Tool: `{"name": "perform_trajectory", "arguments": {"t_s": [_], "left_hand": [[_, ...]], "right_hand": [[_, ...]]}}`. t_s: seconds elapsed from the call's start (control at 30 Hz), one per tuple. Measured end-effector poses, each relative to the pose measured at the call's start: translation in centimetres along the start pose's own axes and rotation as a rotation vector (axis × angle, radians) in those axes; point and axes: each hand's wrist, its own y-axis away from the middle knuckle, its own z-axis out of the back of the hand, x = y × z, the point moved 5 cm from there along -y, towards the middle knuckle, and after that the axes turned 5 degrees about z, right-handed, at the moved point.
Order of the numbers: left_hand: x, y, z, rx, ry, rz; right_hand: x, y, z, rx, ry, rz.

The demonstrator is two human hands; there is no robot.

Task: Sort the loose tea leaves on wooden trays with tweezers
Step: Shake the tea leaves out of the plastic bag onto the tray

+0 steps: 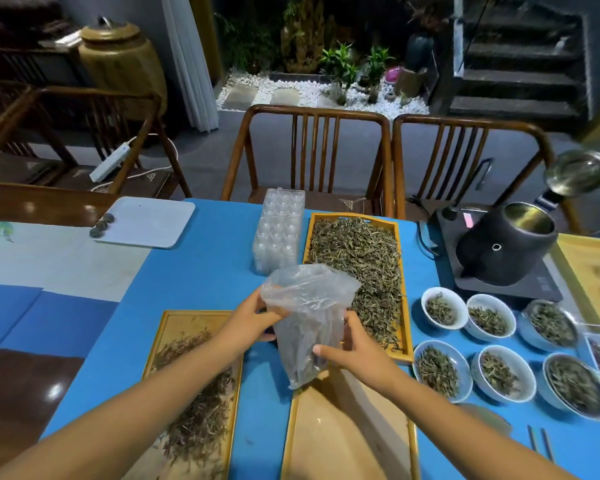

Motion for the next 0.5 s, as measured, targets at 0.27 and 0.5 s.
{"name": "perform_trajectory", "arguments": {"t_s": [0.27,0.5], "left_hand": [[7.7,3.3,-5.4,0.111,0.113,0.233],[13.3,6.3,-8.8,0.184,0.175,0.354]], "right_hand": [[-4.1,7.1,0.2,0.07,-0.04,-0.182],[-7.6,12.3,-0.3,0.154,-0.088,-0.364]]}}
